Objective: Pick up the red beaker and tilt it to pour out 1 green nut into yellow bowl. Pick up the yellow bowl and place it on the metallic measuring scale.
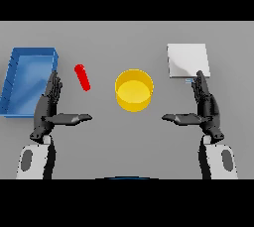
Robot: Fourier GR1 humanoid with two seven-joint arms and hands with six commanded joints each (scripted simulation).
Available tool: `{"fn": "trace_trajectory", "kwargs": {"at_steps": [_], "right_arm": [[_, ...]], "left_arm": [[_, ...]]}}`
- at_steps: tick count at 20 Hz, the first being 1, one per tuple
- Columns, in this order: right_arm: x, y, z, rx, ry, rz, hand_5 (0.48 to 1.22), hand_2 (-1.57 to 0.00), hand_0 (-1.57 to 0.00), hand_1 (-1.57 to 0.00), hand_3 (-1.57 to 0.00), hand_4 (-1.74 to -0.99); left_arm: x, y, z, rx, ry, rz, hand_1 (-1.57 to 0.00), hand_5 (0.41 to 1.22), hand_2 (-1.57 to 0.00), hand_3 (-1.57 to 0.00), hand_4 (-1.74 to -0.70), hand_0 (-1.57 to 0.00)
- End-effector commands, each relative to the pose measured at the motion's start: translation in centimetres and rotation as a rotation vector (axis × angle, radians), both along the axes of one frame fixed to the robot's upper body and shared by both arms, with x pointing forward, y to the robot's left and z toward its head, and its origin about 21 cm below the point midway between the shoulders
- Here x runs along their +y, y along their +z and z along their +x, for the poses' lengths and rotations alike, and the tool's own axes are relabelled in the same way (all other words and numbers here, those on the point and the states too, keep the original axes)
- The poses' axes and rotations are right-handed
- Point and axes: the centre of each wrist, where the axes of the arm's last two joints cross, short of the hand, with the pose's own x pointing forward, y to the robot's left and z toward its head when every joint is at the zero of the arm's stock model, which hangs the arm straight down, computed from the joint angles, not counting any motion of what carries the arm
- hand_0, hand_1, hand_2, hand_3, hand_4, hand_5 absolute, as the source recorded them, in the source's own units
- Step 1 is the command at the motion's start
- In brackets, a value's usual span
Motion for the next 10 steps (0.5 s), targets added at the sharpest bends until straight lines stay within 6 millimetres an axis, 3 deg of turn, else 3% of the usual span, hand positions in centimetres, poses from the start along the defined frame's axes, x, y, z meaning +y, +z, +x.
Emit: {"fn": "trace_trajectory", "kwargs": {"at_steps": [1,6,8,10], "right_arm": [[0.1,0.0,0.0,-0.001,0.0,0.001,0.599,0.0,0.0,0.0,0.0,-1.167],[0.8,0.0,0.0,0.0,0.0,-0.002,0.599,0.0,0.0,0.0,0.0,-1.167],[1.0,0.4,-1.5,-0.116,0.012,-0.243,0.595,0.0,0.0,0.0,0.0,-1.163],[1.2,0.4,-2.6,-0.132,0.007,-0.332,0.591,0.0,0.0,0.0,0.0,-1.16]], "left_arm": [[0.1,0.0,0.0,0.0,0.002,0.0,0.0,0.599,0.0,0.0,-1.15,0.0],[1.2,-0.2,-0.7,-0.007,0.0,-0.002,0.0,0.599,0.0,0.0,-1.15,0.0],[1.6,0.9,-1.9,-0.042,-0.04,0.102,0.0,0.599,0.0,0.0,-1.16,0.0],[1.5,1.5,-2.8,-0.029,-0.054,0.134,0.0,0.599,0.0,0.0,-1.16,0.0]]}}
